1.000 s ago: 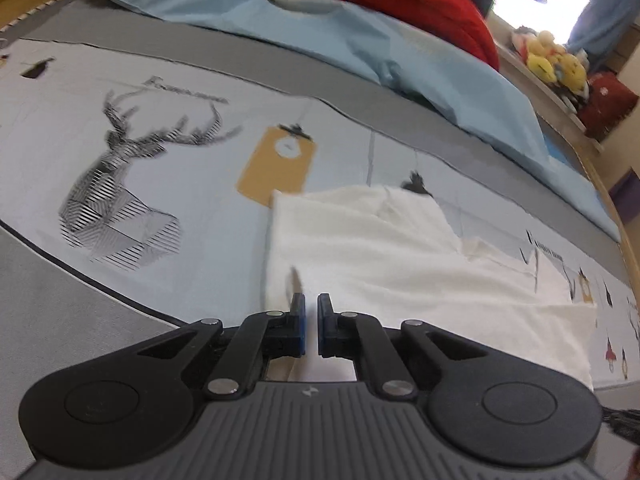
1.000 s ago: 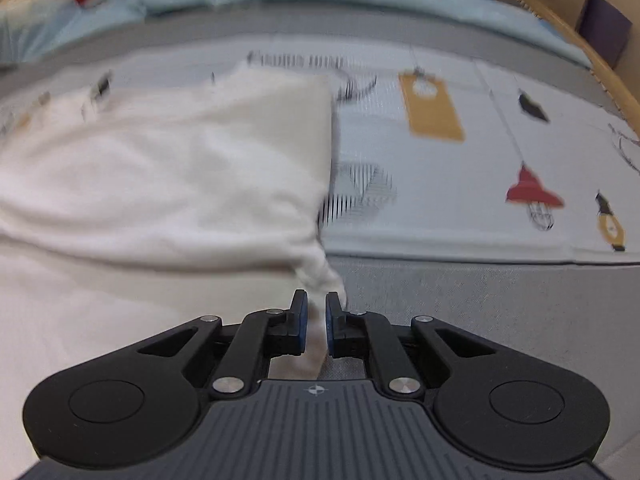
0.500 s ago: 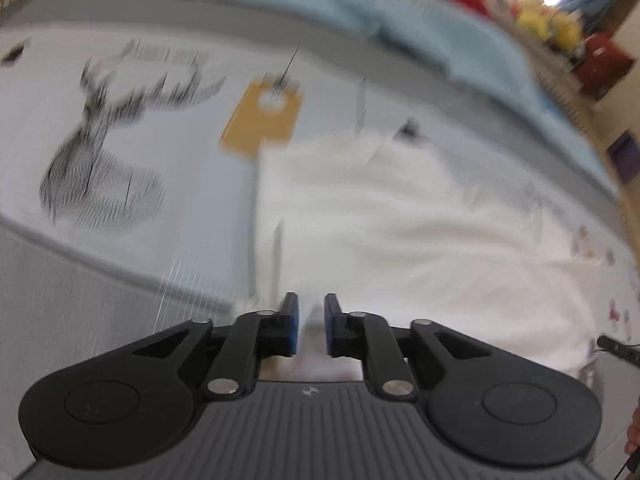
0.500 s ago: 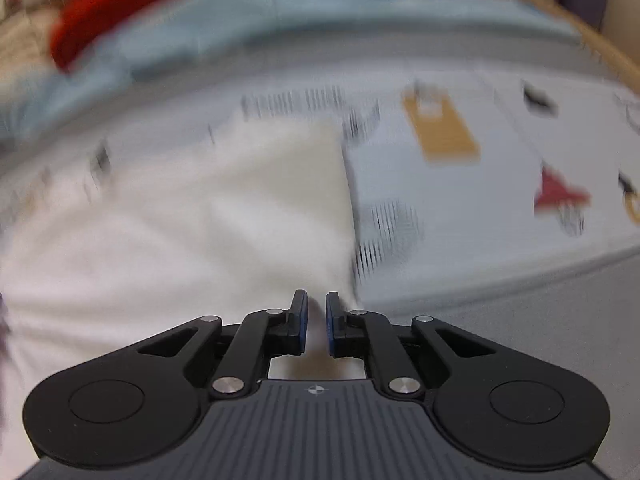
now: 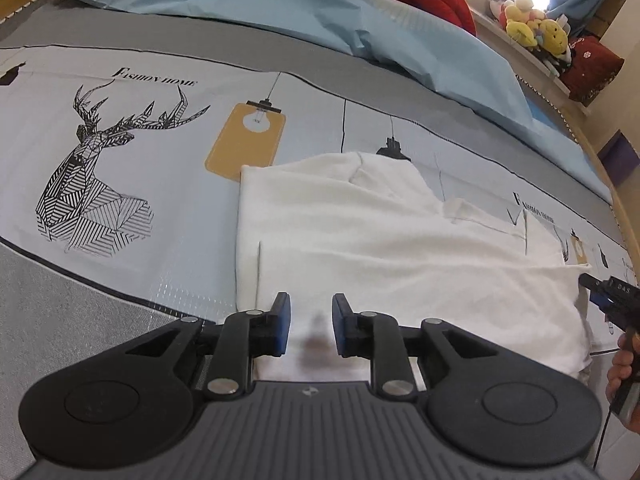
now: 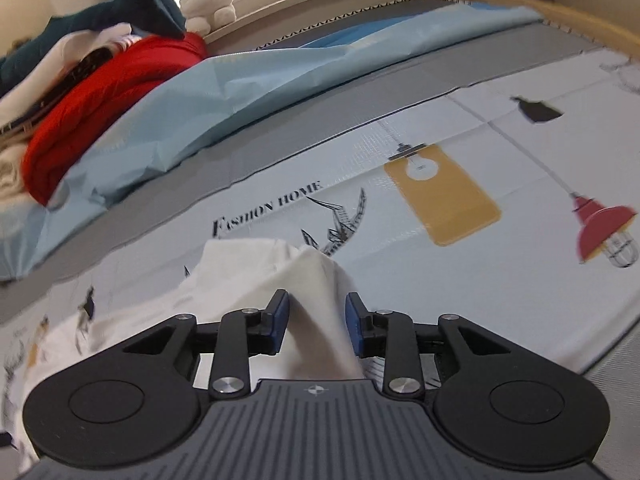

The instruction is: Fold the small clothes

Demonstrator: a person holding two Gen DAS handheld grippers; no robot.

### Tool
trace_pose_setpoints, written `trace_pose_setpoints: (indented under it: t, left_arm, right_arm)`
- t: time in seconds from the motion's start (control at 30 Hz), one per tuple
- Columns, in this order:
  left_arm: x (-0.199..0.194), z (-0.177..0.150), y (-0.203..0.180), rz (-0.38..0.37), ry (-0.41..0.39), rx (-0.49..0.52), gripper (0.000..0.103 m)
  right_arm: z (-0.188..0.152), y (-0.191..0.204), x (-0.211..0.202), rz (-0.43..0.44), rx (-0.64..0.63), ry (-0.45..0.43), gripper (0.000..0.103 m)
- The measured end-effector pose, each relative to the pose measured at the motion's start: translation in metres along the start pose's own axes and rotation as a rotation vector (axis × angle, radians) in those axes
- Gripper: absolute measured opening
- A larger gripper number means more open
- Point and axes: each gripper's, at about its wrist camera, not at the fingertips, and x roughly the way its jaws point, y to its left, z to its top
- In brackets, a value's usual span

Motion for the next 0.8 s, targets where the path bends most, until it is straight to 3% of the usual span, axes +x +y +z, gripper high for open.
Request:
trace_pose_setpoints:
  t: [0.1, 0.23, 0.3, 0.4, 0.5, 0.53, 0.63, 0.77, 0.8]
  left_arm:
    - [-0.001, 0.003, -0.002, -0.005, -0.015, -0.004, 0.024]
    - [0.001, 0.005, -0.006, -0.014, -0.022, -0.002, 0.024]
    - [0.001, 0.005, -0.008, -0.020, -0.021, 0.002, 0.024]
    - [0.004, 0.003, -0.011, -0.030, -0.009, 0.021, 0.024]
    - [0.016, -0.001, -0.011, -0.013, 0.046, 0.048, 0.024]
    - [0.024, -0.004, -0.009, 0.018, 0.079, 0.062, 0.024]
    - [0.030, -0.009, -0.004, 0.037, 0.096, 0.070, 0.021]
    - [0.016, -0.011, -0.006, -0.018, 0.040, 0.066, 0.028]
    - [0.021, -0.016, -0.004, -0.015, 0.065, 0.078, 0.028]
  right_arm:
    - [0.005, -0.001, -0.001, -0.065, 0.018, -0.056, 0.003]
    - [0.003, -0.004, 0.002, -0.106, 0.016, -0.052, 0.004]
    - [0.005, -0.006, -0.005, -0.173, 0.023, -0.084, 0.004]
    - [0.009, -0.006, -0.023, -0.093, 0.024, -0.111, 0.007]
    - [-0.002, 0.016, -0.030, 0.056, -0.158, -0.013, 0.007]
    - [-0.009, 0.022, -0.030, 0.068, -0.220, 0.033, 0.007]
    - [-0.036, 0.023, -0.025, -0.040, -0.338, 0.173, 0.007]
    - [-0.056, 0.011, -0.046, -0.075, -0.391, 0.177, 0.007]
    - [-0.058, 0.008, -0.053, -0.112, -0.401, 0.184, 0.015]
